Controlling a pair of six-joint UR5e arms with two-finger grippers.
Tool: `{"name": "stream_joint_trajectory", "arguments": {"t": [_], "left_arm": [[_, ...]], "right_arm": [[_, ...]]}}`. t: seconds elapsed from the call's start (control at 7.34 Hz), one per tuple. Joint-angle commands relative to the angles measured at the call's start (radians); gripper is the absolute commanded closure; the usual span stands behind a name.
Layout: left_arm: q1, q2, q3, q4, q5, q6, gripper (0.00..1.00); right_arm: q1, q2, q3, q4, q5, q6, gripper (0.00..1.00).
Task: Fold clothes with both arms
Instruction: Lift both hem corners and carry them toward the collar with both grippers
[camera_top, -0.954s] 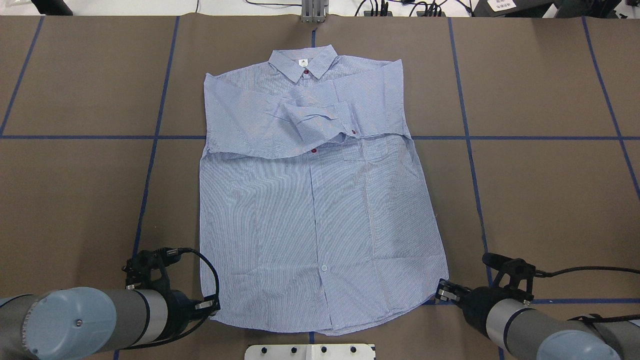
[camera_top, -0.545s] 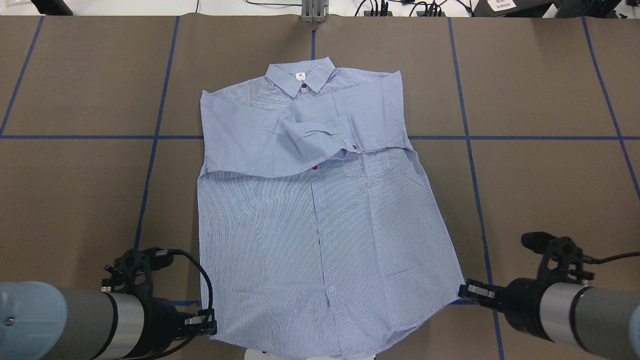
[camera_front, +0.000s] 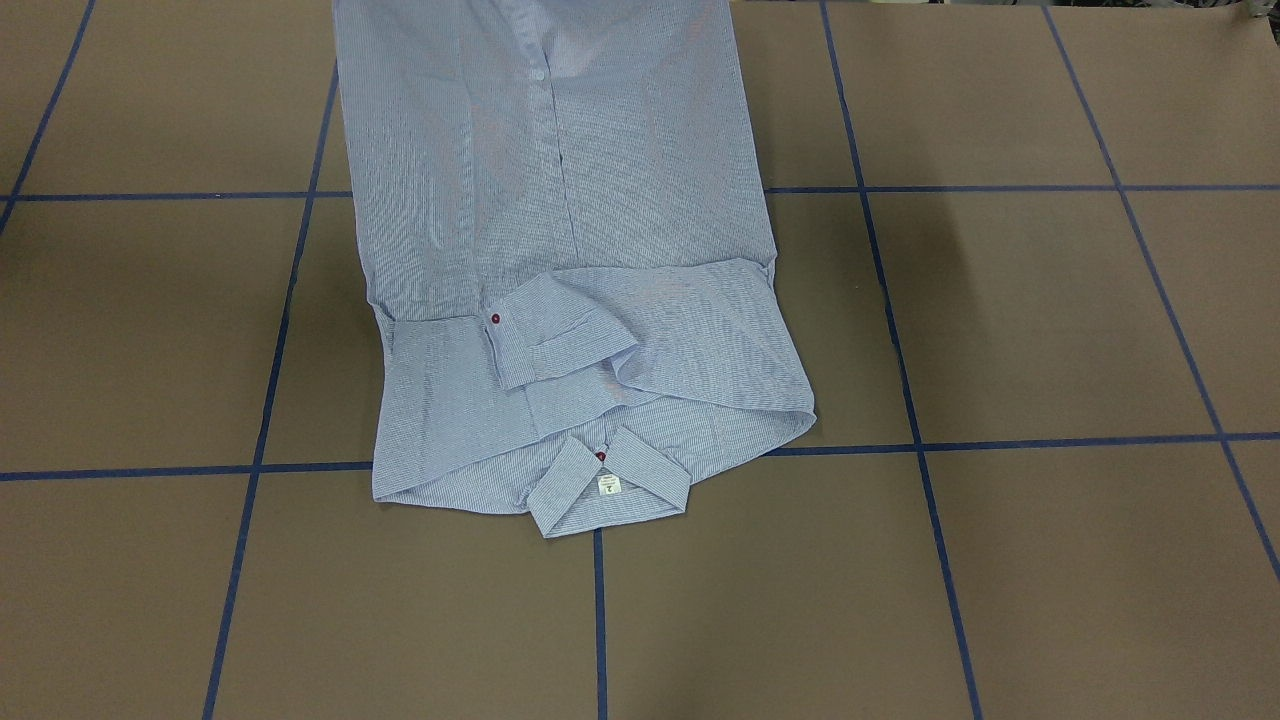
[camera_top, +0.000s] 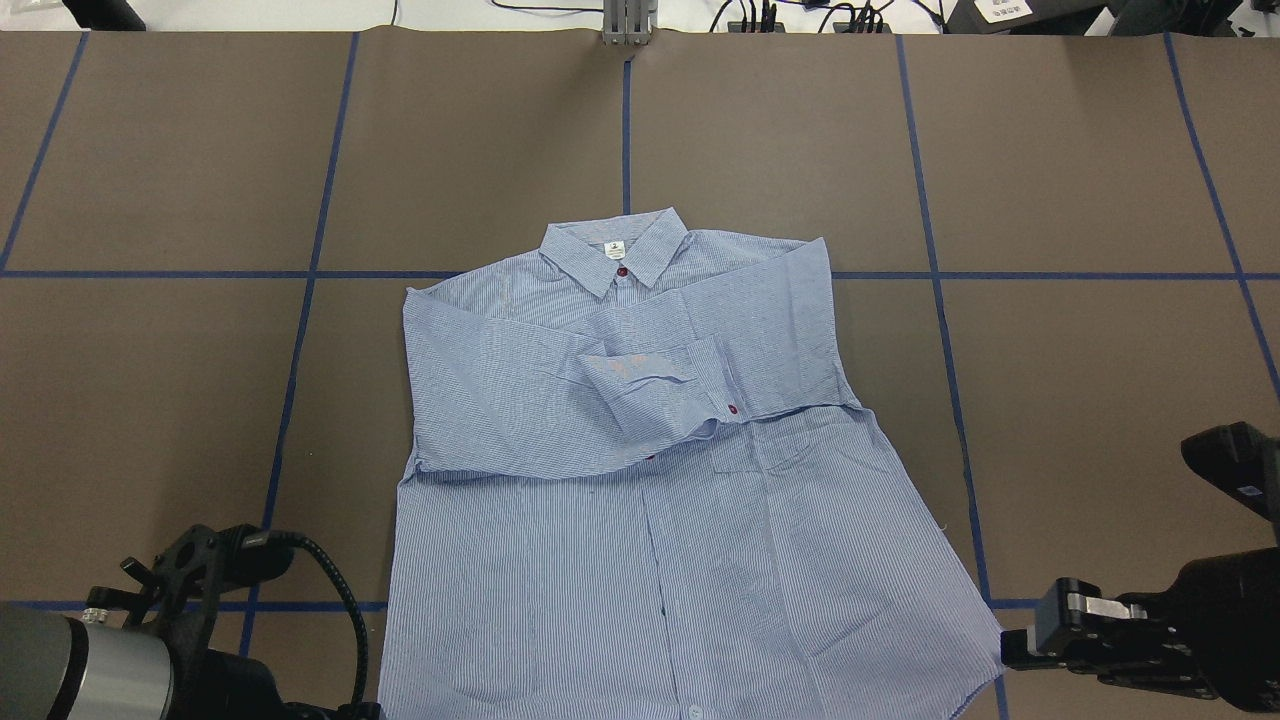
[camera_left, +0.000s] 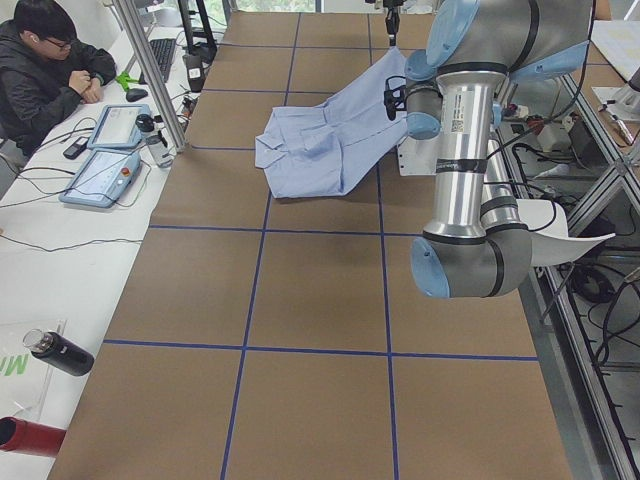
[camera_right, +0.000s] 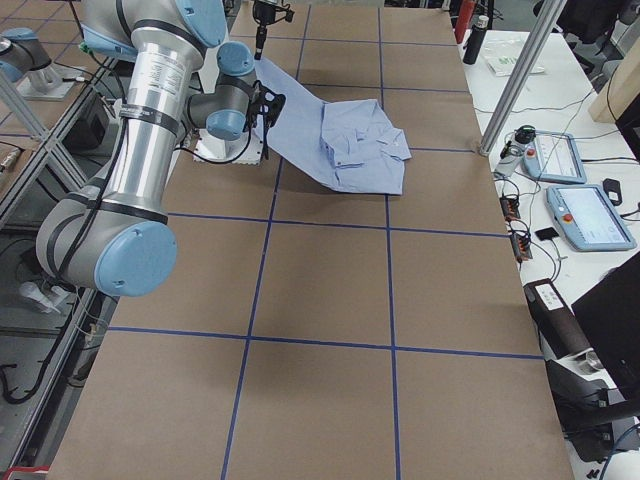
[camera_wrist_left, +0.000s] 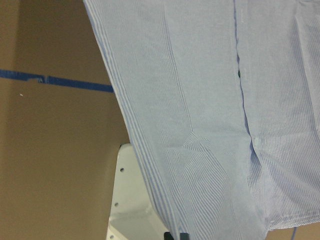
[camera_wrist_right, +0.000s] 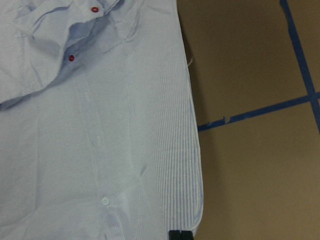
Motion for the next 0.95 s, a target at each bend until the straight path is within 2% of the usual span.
{"name": "stream_joint_trajectory", "arguments": {"t": [0.0, 0.27, 0.41, 0.55, 0.68, 0.82], "left_arm": [[-0.091, -0.016, 0.046, 0.072, 0.001, 0.004, 1.0], [-0.217, -0.018, 0.117, 0.073, 0.003, 0.051, 1.0], [-0.297, -0.019, 0.123, 0.076, 0.003, 0.105, 1.0], [-0.363, -0.041, 0.145, 0.076, 0.003, 0.107, 1.0], [-0.406, -0.088, 0.18, 0.078, 0.003, 0.107, 1.0], [-0.438, -0.139, 0.22, 0.078, 0.003, 0.107, 1.0]], "right_arm": [[0.126, 0.054, -0.137, -0.007, -0.009, -0.115, 1.0], [0.174, 0.201, -0.341, -0.009, -0.107, -0.204, 1.0], [0.224, 0.278, -0.382, -0.057, -0.107, -0.244, 1.0], [0.264, 0.406, -0.384, -0.21, -0.107, -0.278, 1.0], [0.284, 0.585, -0.391, -0.422, -0.109, -0.281, 1.0], [0.309, 0.704, -0.402, -0.543, -0.107, -0.291, 1.0]]}}
